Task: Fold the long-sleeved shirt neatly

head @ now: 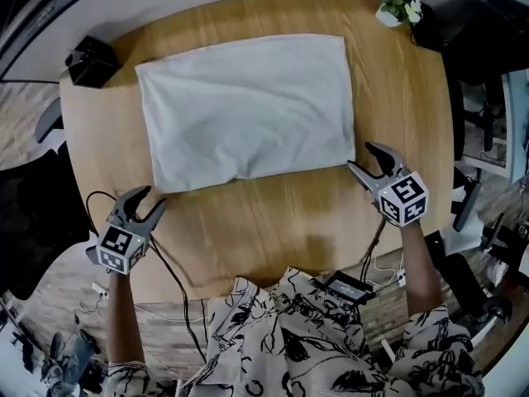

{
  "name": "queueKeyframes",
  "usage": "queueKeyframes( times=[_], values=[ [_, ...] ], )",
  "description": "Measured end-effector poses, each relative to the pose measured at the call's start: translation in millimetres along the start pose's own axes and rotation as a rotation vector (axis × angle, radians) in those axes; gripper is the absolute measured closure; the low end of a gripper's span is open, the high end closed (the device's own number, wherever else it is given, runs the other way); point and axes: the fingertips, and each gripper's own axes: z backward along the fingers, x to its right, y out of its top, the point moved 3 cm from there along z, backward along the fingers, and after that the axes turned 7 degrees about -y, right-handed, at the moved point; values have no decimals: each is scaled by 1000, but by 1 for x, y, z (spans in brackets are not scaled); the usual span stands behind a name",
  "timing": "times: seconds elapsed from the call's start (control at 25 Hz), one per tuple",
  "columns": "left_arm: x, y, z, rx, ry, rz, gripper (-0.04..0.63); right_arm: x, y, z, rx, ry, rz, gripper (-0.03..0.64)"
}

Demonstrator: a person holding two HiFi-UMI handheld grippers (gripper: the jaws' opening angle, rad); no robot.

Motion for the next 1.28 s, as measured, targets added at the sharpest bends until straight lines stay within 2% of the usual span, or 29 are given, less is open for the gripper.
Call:
queueKeyframes(
  times=[0.12, 0.2, 0.32, 0.44, 0.6, 0.8, 0.92, 0.96, 1.0, 1.04, 1.12, 1.24, 1.28],
  values=[
    [5, -11, -11, 18, 21, 44, 399, -9, -22, -2, -27, -17, -15, 342],
    [5, -11, -17, 30, 34, 40, 427, -6, -30, -1, -21, -42, -37, 358],
    [4, -9, -22, 44, 53, 12, 525, 0, -37, -2, 6, -57, -83, 536],
    [5, -10, -27, 40, 49, 4, 558, -1, -38, -6, 7, -44, -77, 595],
    [6, -15, -25, 19, 78, -7, 571, -2, -38, -7, -2, -41, -43, 597],
    [-1, -27, -21, 9, 144, 58, 571, 10, -47, 0, -37, -86, -22, 598],
    [3, -30, -25, -3, 161, 50, 560, 7, -49, 0, -47, -101, 11, 595],
    [4, -31, -24, 2, 162, 57, 532, 7, -49, 0, -47, -103, 10, 577],
    [6, -32, -21, 13, 162, 73, 476, 7, -48, 2, -42, -100, 0, 527],
    [9, -34, -16, 32, 165, 94, 451, 8, -48, 7, -29, -95, -16, 491],
    [19, -37, 0, 88, 195, 133, 445, 15, -46, 26, 25, -98, -59, 450],
    [41, -36, 40, 216, 290, 159, 439, 27, -29, 71, 172, -146, -104, 446],
    [51, -30, 57, 275, 327, 152, 455, 29, -19, 89, 238, -166, -105, 466]
  ],
)
